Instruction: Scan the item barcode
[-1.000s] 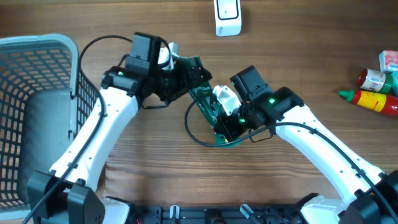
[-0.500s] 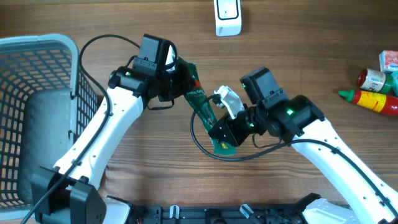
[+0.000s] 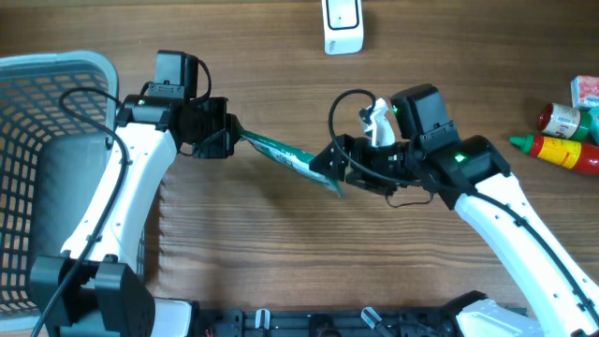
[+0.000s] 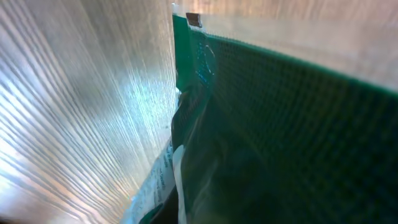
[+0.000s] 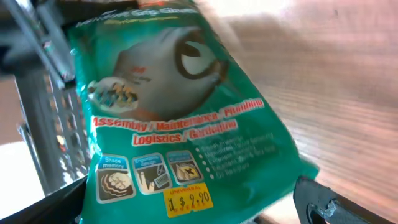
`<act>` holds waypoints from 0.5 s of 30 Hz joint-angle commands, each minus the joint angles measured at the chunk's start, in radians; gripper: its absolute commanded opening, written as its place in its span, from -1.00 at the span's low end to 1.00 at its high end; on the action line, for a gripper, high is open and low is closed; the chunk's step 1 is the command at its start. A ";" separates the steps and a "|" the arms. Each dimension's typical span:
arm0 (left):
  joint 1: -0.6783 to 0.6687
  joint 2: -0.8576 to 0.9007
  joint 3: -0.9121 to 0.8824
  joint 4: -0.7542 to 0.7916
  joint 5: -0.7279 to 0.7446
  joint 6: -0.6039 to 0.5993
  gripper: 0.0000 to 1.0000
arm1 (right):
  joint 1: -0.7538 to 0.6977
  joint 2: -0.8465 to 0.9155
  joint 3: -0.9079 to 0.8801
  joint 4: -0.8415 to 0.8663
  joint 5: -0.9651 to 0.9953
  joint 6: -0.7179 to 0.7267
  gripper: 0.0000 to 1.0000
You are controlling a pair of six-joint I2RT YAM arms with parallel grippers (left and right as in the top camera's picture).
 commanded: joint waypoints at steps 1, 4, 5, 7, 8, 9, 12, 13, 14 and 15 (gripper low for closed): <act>0.008 0.006 -0.001 -0.005 0.026 -0.196 -0.92 | -0.007 -0.051 0.019 0.049 0.013 -0.245 0.99; 0.008 0.006 -0.001 -0.003 0.034 -0.315 -0.92 | -0.007 -0.186 0.019 0.113 0.133 -0.235 0.99; 0.008 0.006 -0.001 0.002 0.042 -0.341 -0.92 | -0.007 -0.235 0.019 0.112 0.272 -0.130 0.99; 0.008 0.006 -0.001 0.023 0.076 -0.356 -0.92 | -0.007 -0.325 0.015 0.076 0.506 0.099 1.00; 0.008 0.006 -0.001 0.035 0.103 -0.356 -0.92 | -0.007 -0.349 0.002 0.095 0.517 0.096 1.00; 0.008 0.006 -0.001 0.053 0.129 -0.356 -0.92 | -0.007 -0.359 -0.017 0.115 0.518 0.076 1.00; 0.008 0.006 -0.001 0.098 0.185 -0.356 -0.92 | -0.007 -0.325 -0.079 0.125 0.521 0.051 1.00; 0.008 0.006 -0.001 0.112 0.212 -0.356 -0.92 | -0.007 -0.312 -0.093 0.136 0.519 0.053 1.00; 0.008 0.006 -0.001 0.125 0.238 -0.355 -0.92 | -0.007 -0.284 -0.108 0.161 0.481 0.055 1.00; 0.008 0.006 -0.001 0.150 0.238 -0.332 -0.92 | -0.007 -0.254 -0.108 0.199 0.402 0.057 1.00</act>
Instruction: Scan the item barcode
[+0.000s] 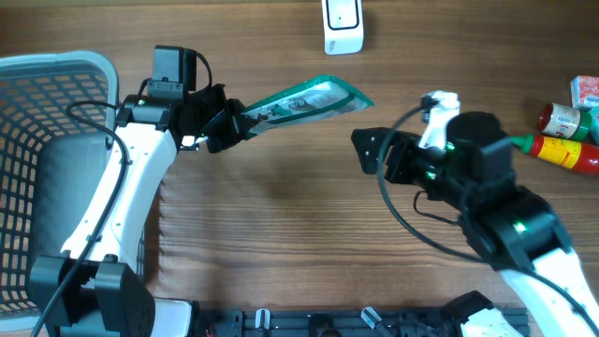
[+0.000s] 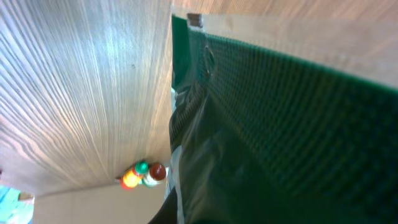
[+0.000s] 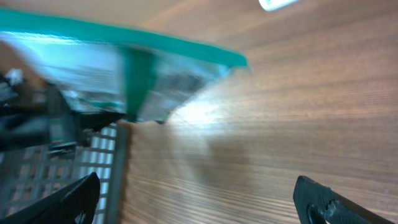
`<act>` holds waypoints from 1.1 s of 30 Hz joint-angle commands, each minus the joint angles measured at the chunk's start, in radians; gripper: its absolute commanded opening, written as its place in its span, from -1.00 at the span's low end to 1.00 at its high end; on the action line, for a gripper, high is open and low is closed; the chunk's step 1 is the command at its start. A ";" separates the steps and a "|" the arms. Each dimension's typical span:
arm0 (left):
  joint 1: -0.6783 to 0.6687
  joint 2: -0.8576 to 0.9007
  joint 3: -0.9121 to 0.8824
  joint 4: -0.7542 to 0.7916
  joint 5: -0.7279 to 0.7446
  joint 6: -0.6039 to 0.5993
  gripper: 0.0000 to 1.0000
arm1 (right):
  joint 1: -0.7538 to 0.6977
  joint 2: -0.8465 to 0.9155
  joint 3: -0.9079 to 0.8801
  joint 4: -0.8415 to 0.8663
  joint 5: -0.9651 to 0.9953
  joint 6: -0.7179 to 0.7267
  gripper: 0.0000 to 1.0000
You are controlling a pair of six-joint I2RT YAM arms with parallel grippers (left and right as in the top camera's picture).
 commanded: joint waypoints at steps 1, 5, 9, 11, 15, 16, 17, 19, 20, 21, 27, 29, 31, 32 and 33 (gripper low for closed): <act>0.008 0.006 -0.001 0.042 0.064 0.046 -0.92 | -0.001 0.061 -0.016 0.067 -0.089 0.043 1.00; 0.006 0.006 -0.001 0.045 0.066 0.063 -0.92 | -0.001 0.065 -0.016 0.062 -0.059 0.140 1.00; -0.003 0.006 -0.001 0.045 0.097 0.053 -0.92 | -0.001 0.065 -0.016 0.050 -0.030 0.182 0.99; -0.002 0.006 -0.001 0.045 0.096 0.032 -0.92 | -0.001 0.065 -0.016 0.005 0.053 0.204 1.00; -0.005 0.006 -0.001 0.098 0.060 0.267 -0.92 | -0.002 0.059 -0.016 -0.117 0.140 0.196 0.99; -0.007 0.005 -0.001 0.107 0.061 0.272 -0.92 | -0.002 0.054 -0.016 -0.130 0.131 0.194 1.00; -0.007 0.005 -0.001 0.123 0.097 0.261 -0.92 | -0.001 0.046 -0.016 -0.159 0.129 0.195 1.00; -0.003 0.006 -0.001 0.130 0.174 0.166 -0.92 | -0.002 0.039 -0.016 -0.252 0.139 0.219 0.99; 0.003 0.005 -0.001 0.131 0.219 0.098 -0.92 | -0.002 0.041 -0.016 -0.341 0.158 0.302 0.99; 0.011 0.005 -0.001 0.132 0.243 0.055 -0.92 | -0.002 0.045 -0.016 -0.414 0.178 0.362 0.99; 0.014 0.013 -0.001 0.057 0.246 -0.170 -0.92 | -0.002 0.046 -0.016 -0.581 0.108 0.441 1.00; 0.014 0.018 -0.001 0.055 0.248 -0.229 -0.92 | -0.002 0.046 -0.016 -0.571 0.087 0.443 0.99; 0.014 0.018 -0.001 0.054 0.249 -0.230 -0.92 | -0.002 0.046 -0.016 -0.570 0.088 0.457 1.00; 0.014 0.018 -0.001 0.045 0.249 -0.230 -0.92 | -0.002 0.046 -0.016 -0.570 0.088 0.457 0.99; 0.014 0.018 -0.001 0.035 0.250 -0.230 -0.92 | -0.002 0.046 -0.016 -0.569 0.088 0.457 0.99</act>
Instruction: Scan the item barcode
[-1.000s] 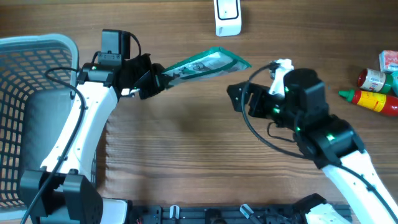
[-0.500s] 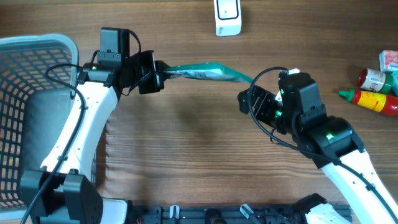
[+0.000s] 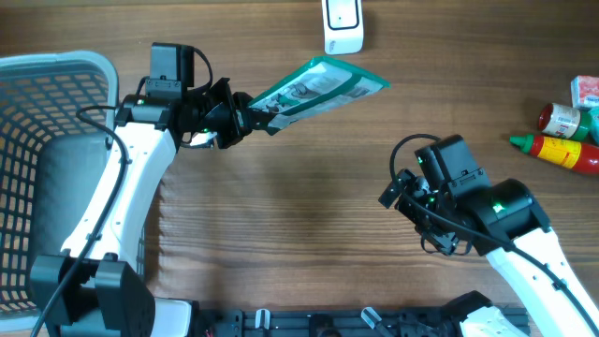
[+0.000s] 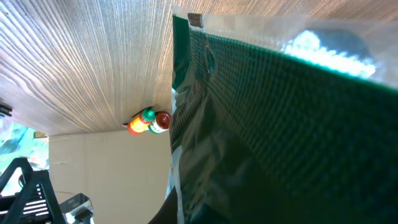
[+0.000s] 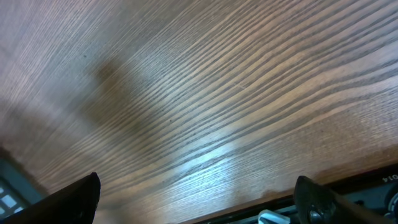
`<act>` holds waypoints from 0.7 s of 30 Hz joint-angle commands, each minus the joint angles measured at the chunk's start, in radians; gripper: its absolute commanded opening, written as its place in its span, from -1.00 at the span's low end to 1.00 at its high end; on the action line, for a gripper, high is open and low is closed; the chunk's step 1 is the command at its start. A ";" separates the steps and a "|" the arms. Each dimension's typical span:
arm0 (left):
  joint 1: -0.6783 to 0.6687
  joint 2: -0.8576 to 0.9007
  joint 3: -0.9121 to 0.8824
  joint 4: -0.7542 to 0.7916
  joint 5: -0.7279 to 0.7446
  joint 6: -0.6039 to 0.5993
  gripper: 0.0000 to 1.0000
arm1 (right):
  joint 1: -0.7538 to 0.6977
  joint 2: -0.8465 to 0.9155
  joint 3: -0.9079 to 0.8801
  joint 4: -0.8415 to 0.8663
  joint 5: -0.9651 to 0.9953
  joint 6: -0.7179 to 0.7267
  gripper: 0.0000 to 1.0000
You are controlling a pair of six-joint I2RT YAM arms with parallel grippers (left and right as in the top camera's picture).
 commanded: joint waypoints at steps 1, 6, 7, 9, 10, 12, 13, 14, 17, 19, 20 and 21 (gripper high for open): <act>0.007 0.014 0.001 -0.039 0.028 -0.157 -0.92 | -0.001 -0.009 0.001 0.006 -0.016 0.022 1.00; 0.007 0.014 0.001 -0.058 0.041 -0.157 -0.92 | -0.001 -0.009 0.001 0.006 -0.016 0.022 0.99; 0.009 0.014 0.001 -0.058 0.041 -0.157 -0.92 | -0.001 -0.009 0.001 0.006 -0.017 0.023 0.99; 0.026 0.019 0.001 -0.059 0.034 -0.157 -0.92 | -0.001 -0.009 0.001 0.011 -0.016 0.025 1.00; 0.037 0.026 0.001 -0.066 0.034 -0.157 -0.92 | -0.001 -0.009 0.001 0.019 -0.017 0.025 1.00; 0.043 0.037 0.001 -0.105 0.034 -0.157 -0.92 | -0.001 -0.009 0.001 0.031 -0.016 0.024 0.99; 0.043 0.041 0.001 -0.123 0.025 -0.157 -0.92 | -0.001 -0.009 0.001 0.030 -0.016 0.024 0.99; 0.042 0.041 0.001 -0.132 -0.009 -0.154 -0.92 | 0.000 -0.009 0.001 0.030 -0.016 0.021 0.99; 0.017 0.041 0.001 -0.025 -0.028 0.016 -0.92 | -0.001 -0.009 0.001 0.029 -0.006 0.020 0.99; -0.012 0.041 0.001 0.212 -0.125 0.362 -0.92 | -0.001 -0.009 0.001 0.031 0.012 -0.001 0.99; -0.022 0.041 0.001 0.242 -0.164 0.399 -0.92 | -0.001 -0.009 0.001 0.035 0.011 -0.022 1.00; -0.039 0.041 0.001 0.266 -0.246 0.446 -0.92 | -0.001 -0.010 0.002 0.042 0.011 -0.060 0.99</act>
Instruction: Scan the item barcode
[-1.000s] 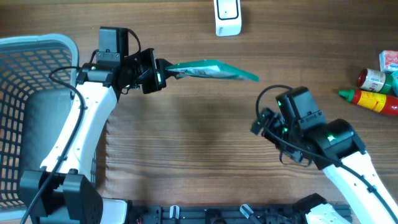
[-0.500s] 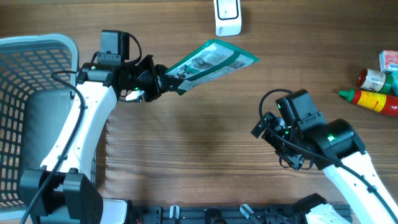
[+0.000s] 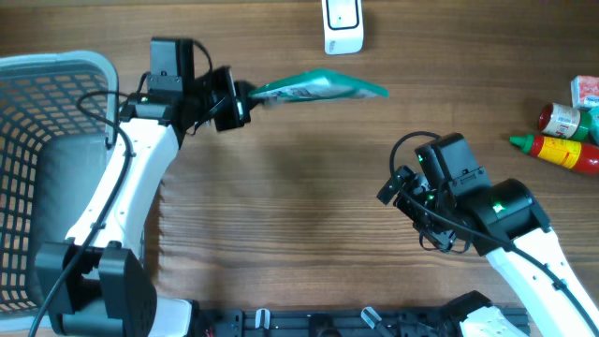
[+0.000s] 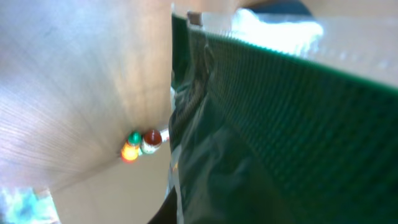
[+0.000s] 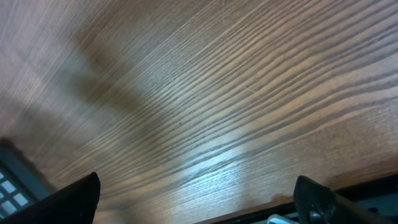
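My left gripper (image 3: 245,96) is shut on one end of a green packet (image 3: 318,89), which it holds edge-on in the air, pointing right, just below the white scanner (image 3: 343,24) at the table's back edge. In the left wrist view the dark green packet (image 4: 280,124) fills most of the frame and hides the fingers. My right gripper (image 3: 395,187) stands open and empty low over the table at the front right; in its wrist view only bare wood lies between the two fingertips (image 5: 74,199).
A grey mesh basket (image 3: 47,168) takes up the left side. At the right edge lie a red and yellow sauce bottle (image 3: 562,150), a small jar (image 3: 560,119) and a red packet (image 3: 586,90).
My left gripper has turned the packet from a slanted, face-up pose to nearly edge-on and level, a little closer to the scanner. The right arm has barely moved.
Both grippers held the green packet between them at mid-table. Then the right gripper was off it and open, and the left alone held it up toward the scanner. The right arm then stood low at the front right; the left has since turned the packet below the scanner.
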`<act>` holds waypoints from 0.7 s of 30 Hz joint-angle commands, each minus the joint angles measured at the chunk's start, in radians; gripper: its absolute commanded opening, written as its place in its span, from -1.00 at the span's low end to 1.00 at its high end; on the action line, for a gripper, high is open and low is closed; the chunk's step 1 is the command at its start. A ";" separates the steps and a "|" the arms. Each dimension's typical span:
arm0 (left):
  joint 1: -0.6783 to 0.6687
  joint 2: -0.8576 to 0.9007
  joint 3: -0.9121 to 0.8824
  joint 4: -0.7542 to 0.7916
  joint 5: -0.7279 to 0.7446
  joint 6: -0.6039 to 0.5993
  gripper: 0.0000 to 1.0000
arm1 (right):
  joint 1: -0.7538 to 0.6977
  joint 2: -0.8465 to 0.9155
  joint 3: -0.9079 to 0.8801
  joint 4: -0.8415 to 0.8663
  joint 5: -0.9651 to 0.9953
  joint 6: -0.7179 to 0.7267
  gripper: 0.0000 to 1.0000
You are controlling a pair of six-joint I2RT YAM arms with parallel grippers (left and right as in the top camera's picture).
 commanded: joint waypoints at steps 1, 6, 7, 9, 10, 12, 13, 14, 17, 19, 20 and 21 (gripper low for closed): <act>-0.054 0.006 0.006 0.062 -0.261 0.282 -0.92 | -0.001 -0.011 0.002 0.015 0.017 -0.092 0.99; -0.146 0.016 0.006 0.222 -0.560 0.357 -0.92 | -0.001 -0.013 0.002 0.029 0.026 -0.103 1.00; -0.165 0.024 0.006 0.285 -0.612 0.358 -0.92 | -0.001 -0.013 0.002 0.034 0.029 -0.103 0.99; -0.194 0.055 0.006 0.412 -0.703 0.378 -0.92 | -0.001 -0.013 0.002 0.047 0.029 -0.103 1.00; -0.204 0.090 0.006 0.496 -0.727 0.380 -0.92 | -0.001 -0.013 0.002 0.058 0.029 -0.102 0.99; -0.211 0.162 0.006 0.656 -0.747 0.375 -0.92 | -0.001 -0.013 0.002 0.073 0.031 -0.102 0.99; -0.214 0.212 0.006 0.773 -0.775 0.375 -0.92 | -0.001 -0.013 0.002 0.076 0.036 -0.101 1.00; -0.217 0.266 0.006 0.883 -0.806 0.375 -0.92 | -0.001 -0.013 0.002 0.076 0.037 -0.101 0.99; -0.220 0.414 0.008 1.180 -0.882 0.375 -0.92 | -0.001 -0.013 0.002 0.081 0.048 -0.100 0.99; -0.220 0.506 0.039 1.283 -0.908 0.372 -0.92 | -0.001 -0.013 0.002 0.098 0.051 -0.100 0.99; -0.220 0.548 0.071 1.292 -0.907 0.372 -0.92 | -0.001 -0.013 0.002 0.108 0.051 -0.100 1.00; -0.220 0.587 0.110 1.292 -0.906 0.372 -0.92 | -0.001 -0.013 0.002 0.125 0.051 -0.100 0.99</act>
